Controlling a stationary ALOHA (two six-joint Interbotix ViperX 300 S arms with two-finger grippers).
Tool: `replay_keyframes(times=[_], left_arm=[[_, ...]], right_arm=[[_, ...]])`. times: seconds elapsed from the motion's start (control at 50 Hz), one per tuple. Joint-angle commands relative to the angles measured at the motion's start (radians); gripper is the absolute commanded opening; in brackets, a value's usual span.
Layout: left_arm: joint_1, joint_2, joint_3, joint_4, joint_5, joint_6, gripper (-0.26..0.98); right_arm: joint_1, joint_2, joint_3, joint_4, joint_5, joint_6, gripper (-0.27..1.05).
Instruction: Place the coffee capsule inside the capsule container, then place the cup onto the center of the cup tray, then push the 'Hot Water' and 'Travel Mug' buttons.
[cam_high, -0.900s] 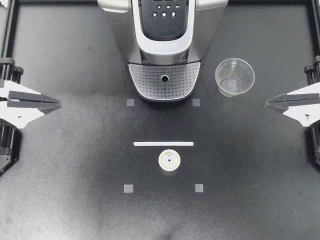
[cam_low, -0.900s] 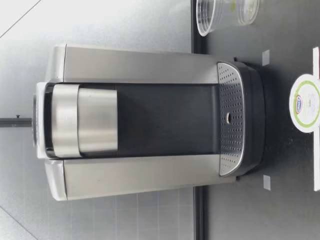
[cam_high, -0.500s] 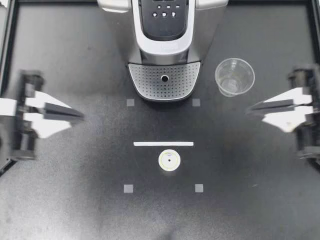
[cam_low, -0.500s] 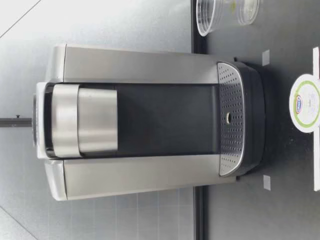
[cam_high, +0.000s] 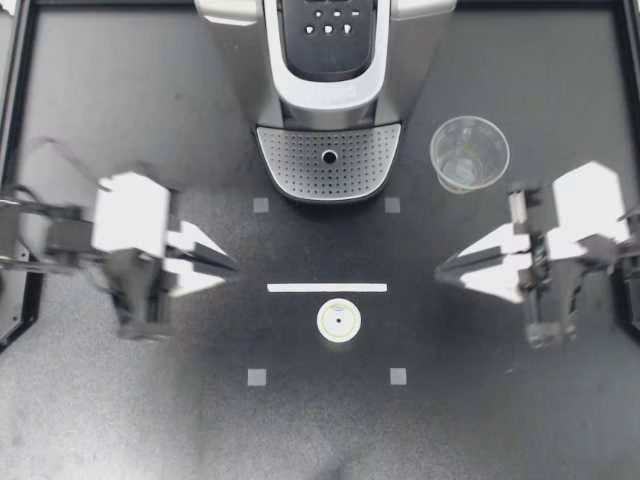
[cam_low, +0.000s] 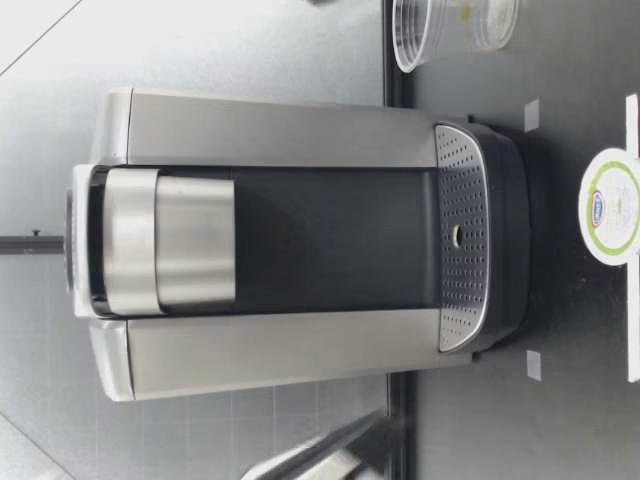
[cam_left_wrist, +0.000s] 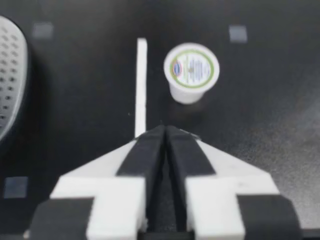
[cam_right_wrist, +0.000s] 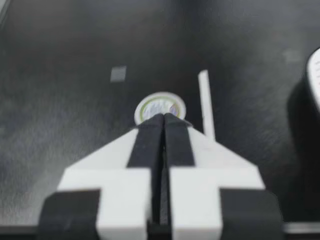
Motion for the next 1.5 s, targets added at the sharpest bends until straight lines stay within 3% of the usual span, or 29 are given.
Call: replay_keyframes(times=[0.0, 0.46, 0.58, 0.76, 0.82, 1.48], left_arm=[[-0.003, 0.057, -0.074, 0.000, 0.040, 0.003, 0.17], [-0.011, 0.216, -0.201, 0.002, 0.118, 0.017, 0.22], [-0.020, 0.244, -0.221, 0.002, 0.127, 0.028, 0.37], [-0.028, 0.295, -0.261, 0.002, 0.152, 0.028, 0.78], [-0.029, 0.310, -0.275, 0.002, 0.153, 0.028, 0.84], [-0.032, 0.413, -0.362, 0.003, 0.147, 0.061, 0.82]], right_arm=[[0.014, 0.037, -0.038, -0.002, -0.011, 0.008, 0.12], [0.015, 0.250, -0.120, -0.002, 0.002, 0.109, 0.12], [0.015, 0.287, -0.140, -0.003, 0.006, 0.107, 0.12], [0.015, 0.331, -0.163, -0.021, 0.006, 0.107, 0.12], [0.018, 0.345, -0.170, -0.028, 0.006, 0.106, 0.12], [0.034, 0.436, -0.213, -0.058, 0.006, 0.104, 0.12]])
